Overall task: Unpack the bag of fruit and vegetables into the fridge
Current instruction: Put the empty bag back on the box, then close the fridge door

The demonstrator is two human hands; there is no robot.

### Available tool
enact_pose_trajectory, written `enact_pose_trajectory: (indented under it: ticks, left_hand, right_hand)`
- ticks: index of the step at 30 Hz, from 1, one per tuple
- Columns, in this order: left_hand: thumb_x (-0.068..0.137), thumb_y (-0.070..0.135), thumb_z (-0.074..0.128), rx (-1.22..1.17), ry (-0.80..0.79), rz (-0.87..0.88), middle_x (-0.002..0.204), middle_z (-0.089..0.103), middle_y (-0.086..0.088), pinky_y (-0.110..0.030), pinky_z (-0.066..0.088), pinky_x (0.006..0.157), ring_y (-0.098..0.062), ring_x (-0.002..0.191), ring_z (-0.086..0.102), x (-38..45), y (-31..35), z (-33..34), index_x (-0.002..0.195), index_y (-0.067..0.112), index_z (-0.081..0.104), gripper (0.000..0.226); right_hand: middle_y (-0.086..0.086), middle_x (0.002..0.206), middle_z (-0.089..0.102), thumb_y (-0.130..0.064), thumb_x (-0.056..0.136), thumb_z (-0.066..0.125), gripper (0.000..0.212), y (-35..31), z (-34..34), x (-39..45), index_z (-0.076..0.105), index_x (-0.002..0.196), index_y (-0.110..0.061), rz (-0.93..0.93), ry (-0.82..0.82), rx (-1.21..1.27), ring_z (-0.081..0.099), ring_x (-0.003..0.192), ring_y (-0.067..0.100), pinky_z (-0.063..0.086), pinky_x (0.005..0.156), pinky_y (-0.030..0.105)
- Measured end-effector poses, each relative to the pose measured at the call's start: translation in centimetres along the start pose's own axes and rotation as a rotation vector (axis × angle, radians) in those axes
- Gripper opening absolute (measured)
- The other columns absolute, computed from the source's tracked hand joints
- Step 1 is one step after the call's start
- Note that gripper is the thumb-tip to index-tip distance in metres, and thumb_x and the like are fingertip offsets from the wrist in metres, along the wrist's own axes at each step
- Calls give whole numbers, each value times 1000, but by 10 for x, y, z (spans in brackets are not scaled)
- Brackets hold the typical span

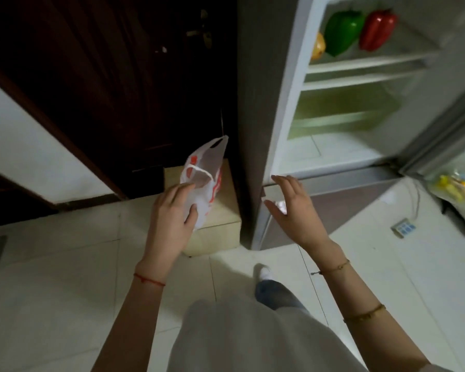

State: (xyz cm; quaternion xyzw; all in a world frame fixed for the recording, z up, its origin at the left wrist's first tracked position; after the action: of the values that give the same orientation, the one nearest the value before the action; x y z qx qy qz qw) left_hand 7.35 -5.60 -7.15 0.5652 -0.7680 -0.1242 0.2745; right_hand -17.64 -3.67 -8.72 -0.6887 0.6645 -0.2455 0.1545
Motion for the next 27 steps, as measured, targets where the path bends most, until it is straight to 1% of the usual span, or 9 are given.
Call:
enact_pose_trajectory:
  ticks: [4,6,8,11,13,15,18,21,27]
  left_hand:
    - [87,6,62,-52,-64,117,124,62,-8,-43,48,99,-28,115,58,-6,41,14,127,9,59,40]
    - [88,8,62,-60,-98,165,126,63,-7,-42,47,102,-26,117,58,-8,60,26,127,10,60,39]
    - [90,12,61,-68,-132,204,127,62,-6,-41,46,103,-24,117,58,-10,81,40,128,11,59,37]
    - [91,13,60,-81,-178,286,127,62,-7,-42,48,102,-24,117,58,-18,121,62,128,10,60,37]
    - [91,11,61,-103,-200,335,127,62,-8,-40,47,103,-25,120,56,-26,152,75,127,8,60,36]
    - [90,8,62,-140,-220,374,125,63,-9,-39,47,103,-26,119,56,-36,184,87,126,7,61,36]
    - [90,9,61,-168,-253,449,124,65,-9,-45,48,101,-27,116,58,-59,237,108,125,8,62,35]
    - [90,11,62,-203,-289,470,127,63,-7,-45,47,104,-24,120,57,-85,289,128,127,10,61,37]
    - [90,12,62,-238,-339,530,128,63,-5,-41,44,106,-22,123,54,-129,384,166,128,12,61,38]
  right_hand:
    - [8,138,52,-32,92,62,53,22,-33,-47,48,138,-10,96,95,-53,44,132,27,36,112,44]
    - [7,137,52,-30,91,64,53,34,-51,-71,48,138,-10,149,136,-75,45,131,27,35,113,43]
    - [7,136,53,-29,91,64,53,48,-68,-96,48,138,-11,201,176,-89,45,131,27,36,113,42]
    - [6,136,53,-32,92,62,51,68,-94,-138,48,137,-12,279,242,-100,45,131,25,36,113,38]
    - [6,136,53,-32,92,62,51,81,-112,-168,48,136,-12,326,279,-110,45,131,25,36,113,38]
    - [6,137,52,-33,92,61,52,99,-130,-200,46,138,-13,385,308,-123,42,133,25,32,115,37]
    - [4,140,50,-35,93,59,53,128,-156,-253,44,140,-13,471,336,-132,40,136,24,33,116,40]
    - [4,140,50,-37,94,57,54,154,-186,-304,44,141,-12,527,359,-153,41,136,24,35,114,42]
    - [6,138,51,-32,94,58,53,201,-243,-384,45,140,-10,609,418,-155,42,134,24,35,114,37]
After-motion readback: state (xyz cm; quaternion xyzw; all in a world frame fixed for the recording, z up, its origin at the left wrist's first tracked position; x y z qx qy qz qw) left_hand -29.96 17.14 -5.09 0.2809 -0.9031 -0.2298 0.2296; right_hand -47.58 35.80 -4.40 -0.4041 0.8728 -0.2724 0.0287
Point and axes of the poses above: each hand's wrist, its own x-axis towards the middle knuckle, its own z-axis out of the palm, y = z × x, the point moved 10 cm from there along x, towards the middle knuckle
